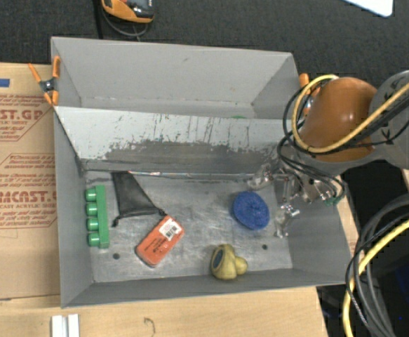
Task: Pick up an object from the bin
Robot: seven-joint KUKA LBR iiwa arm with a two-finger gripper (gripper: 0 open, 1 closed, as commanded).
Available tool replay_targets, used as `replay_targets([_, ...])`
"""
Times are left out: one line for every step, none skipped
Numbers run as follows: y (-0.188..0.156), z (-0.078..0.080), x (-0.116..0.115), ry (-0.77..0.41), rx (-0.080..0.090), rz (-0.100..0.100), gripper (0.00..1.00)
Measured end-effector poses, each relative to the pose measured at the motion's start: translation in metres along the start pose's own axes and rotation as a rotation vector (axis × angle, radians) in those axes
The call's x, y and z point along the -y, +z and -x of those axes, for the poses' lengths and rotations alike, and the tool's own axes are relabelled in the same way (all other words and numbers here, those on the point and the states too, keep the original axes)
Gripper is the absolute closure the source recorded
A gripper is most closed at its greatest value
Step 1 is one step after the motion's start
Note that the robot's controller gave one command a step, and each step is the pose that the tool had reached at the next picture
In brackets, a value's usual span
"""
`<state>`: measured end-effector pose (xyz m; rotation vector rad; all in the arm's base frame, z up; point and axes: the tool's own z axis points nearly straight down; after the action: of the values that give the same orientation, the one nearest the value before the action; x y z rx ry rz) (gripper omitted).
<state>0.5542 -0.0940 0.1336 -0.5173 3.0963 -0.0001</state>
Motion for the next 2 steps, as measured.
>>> replay_targets([0.0, 0.0, 0.0, 0.0, 0.0, 0.0, 0.0])
replay_targets([0.018, 0.013, -0.004, -0.069, 0.004, -0.004, 0.0])
